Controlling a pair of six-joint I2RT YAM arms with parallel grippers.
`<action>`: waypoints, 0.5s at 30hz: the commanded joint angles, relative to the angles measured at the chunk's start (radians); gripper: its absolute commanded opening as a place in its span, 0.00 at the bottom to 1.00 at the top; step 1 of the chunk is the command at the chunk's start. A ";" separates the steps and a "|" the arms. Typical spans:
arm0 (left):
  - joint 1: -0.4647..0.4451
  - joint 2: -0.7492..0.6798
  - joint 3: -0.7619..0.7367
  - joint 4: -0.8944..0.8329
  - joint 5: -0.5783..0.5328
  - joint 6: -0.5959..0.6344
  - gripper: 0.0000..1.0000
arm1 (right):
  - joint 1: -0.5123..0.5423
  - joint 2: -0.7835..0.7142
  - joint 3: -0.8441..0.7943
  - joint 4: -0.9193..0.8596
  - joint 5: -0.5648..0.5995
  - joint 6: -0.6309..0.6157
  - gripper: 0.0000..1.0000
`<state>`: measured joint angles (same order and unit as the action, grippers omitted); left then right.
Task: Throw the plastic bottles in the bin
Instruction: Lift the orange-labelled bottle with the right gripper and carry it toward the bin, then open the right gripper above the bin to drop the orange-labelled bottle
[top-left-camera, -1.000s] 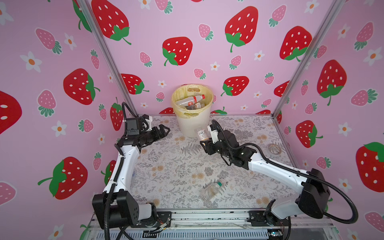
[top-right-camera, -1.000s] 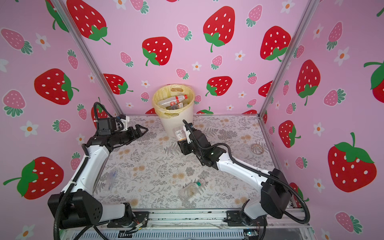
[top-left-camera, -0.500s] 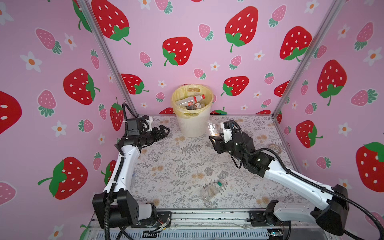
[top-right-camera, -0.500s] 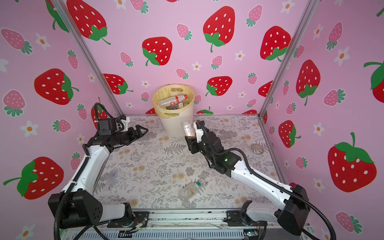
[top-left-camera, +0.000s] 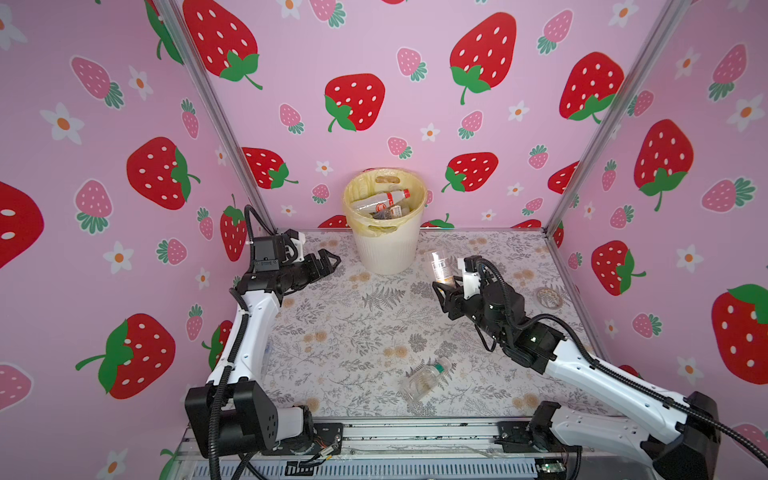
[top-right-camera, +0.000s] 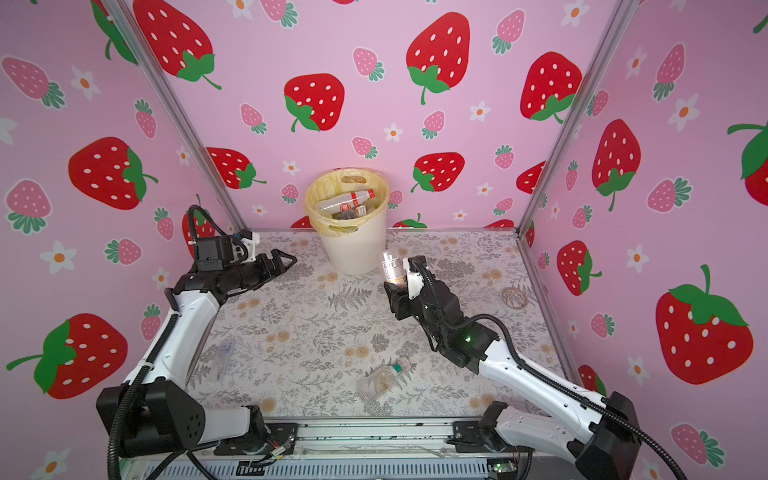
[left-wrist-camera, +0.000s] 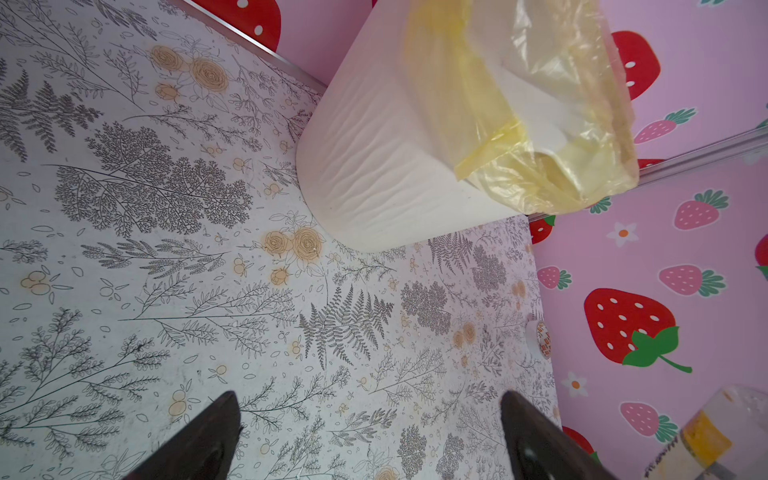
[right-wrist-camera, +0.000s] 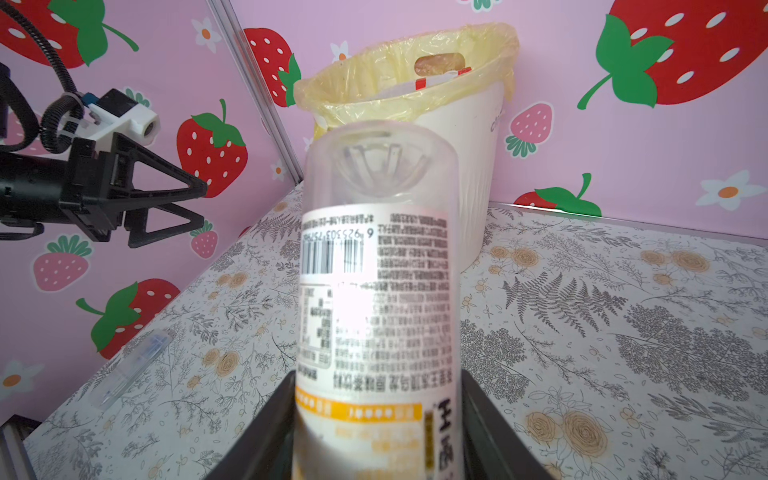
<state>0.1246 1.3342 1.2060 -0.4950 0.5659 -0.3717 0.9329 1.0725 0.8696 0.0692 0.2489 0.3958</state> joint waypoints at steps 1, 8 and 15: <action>0.004 0.006 -0.006 0.018 0.031 -0.006 0.99 | -0.004 0.030 0.069 0.041 0.033 -0.005 0.56; 0.005 0.000 -0.008 0.021 0.034 -0.009 0.99 | -0.013 0.183 0.244 0.030 0.022 -0.023 0.55; 0.006 0.003 -0.011 0.032 0.052 -0.019 0.99 | -0.112 0.465 0.620 0.023 -0.052 -0.080 0.54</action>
<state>0.1246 1.3342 1.2026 -0.4820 0.5907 -0.3843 0.8688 1.4532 1.3437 0.0570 0.2348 0.3550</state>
